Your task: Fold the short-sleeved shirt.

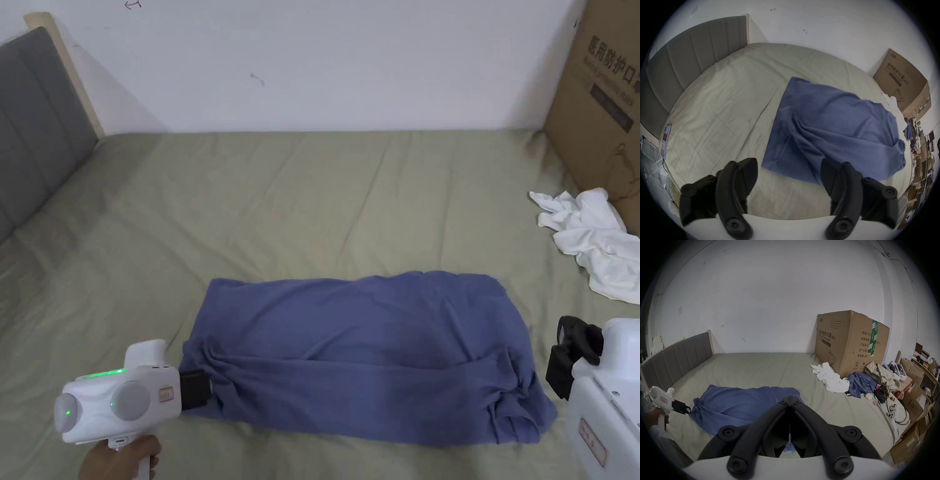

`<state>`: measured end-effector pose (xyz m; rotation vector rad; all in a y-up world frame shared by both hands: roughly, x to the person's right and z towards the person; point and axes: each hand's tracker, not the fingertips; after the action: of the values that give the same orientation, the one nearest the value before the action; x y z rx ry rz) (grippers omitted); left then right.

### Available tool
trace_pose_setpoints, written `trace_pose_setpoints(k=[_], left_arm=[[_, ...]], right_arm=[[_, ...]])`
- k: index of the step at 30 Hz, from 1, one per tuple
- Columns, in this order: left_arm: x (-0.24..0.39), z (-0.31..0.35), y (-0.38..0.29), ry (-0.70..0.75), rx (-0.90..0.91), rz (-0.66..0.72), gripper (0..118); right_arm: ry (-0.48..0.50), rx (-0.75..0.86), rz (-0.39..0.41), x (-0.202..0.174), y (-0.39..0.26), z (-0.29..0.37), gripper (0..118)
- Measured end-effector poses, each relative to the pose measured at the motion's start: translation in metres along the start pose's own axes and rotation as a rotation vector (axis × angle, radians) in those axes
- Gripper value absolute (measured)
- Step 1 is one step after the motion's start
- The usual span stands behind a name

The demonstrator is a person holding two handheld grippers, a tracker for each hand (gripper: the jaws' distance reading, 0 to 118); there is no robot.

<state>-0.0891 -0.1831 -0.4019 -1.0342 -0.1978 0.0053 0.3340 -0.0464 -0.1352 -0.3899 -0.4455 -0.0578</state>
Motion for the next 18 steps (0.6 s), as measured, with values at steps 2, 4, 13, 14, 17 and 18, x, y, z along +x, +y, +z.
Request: trace_pose_setpoints(k=[2,4,13,14,17,18], left_arm=[[0.001,-0.014,0.0,0.039,-0.044,-0.031,103],[0.001,-0.027,-0.001,0.064,-0.06,-0.023,103],[0.009,-0.039,-0.009,0.058,-0.095,-0.025,16],[0.007,-0.039,-0.007,0.031,-0.09,-0.022,13],[0.003,-0.03,-0.004,-0.013,-0.074,0.017,12],[0.003,-0.024,-0.002,-0.019,-0.054,0.016,12]], right_arm=[[0.001,-0.021,0.0,0.0,-0.002,-0.008,2],[0.007,-0.039,-0.006,0.002,-0.005,-0.014,2],[-0.005,-0.146,-0.007,0.012,-0.02,-0.041,3],[-0.007,-0.177,-0.013,0.014,-0.024,-0.046,4],[-0.003,-0.302,-0.035,0.021,-0.046,-0.07,20],[-0.002,-0.346,-0.053,0.023,-0.054,-0.08,39]])
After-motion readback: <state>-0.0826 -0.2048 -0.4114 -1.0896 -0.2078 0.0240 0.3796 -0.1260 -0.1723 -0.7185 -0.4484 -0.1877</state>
